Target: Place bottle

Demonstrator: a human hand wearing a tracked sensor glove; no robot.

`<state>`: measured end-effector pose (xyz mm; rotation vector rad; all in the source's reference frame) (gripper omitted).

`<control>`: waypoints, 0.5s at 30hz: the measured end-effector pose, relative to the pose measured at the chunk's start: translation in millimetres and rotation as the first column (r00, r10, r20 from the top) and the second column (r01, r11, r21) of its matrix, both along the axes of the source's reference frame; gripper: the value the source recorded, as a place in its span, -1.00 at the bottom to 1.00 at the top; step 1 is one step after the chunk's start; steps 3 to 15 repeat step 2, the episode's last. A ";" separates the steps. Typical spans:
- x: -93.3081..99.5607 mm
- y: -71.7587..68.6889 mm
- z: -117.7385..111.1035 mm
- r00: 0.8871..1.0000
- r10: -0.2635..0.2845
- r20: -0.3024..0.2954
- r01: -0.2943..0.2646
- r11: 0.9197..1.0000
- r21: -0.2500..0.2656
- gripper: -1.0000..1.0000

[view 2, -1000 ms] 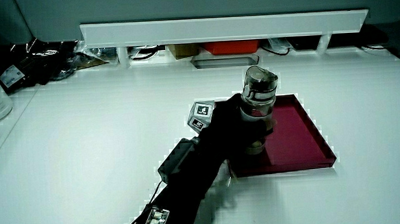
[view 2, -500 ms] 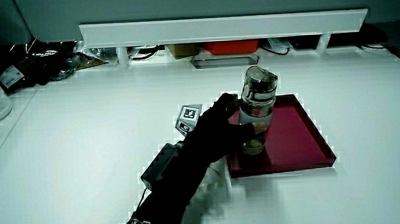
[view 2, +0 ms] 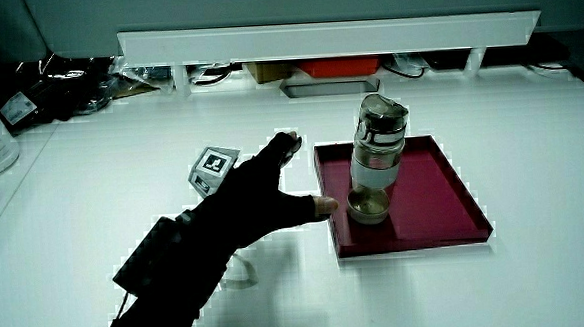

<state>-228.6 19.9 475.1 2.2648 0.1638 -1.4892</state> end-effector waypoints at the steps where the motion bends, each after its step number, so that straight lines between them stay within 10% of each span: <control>1: -3.9 1.0 -1.7 1.000 0.007 0.003 -0.007 1.000 -0.004 -1.00; 15: -7.9 1.6 -2.1 1.000 0.021 0.012 -0.021 1.000 0.014 -1.00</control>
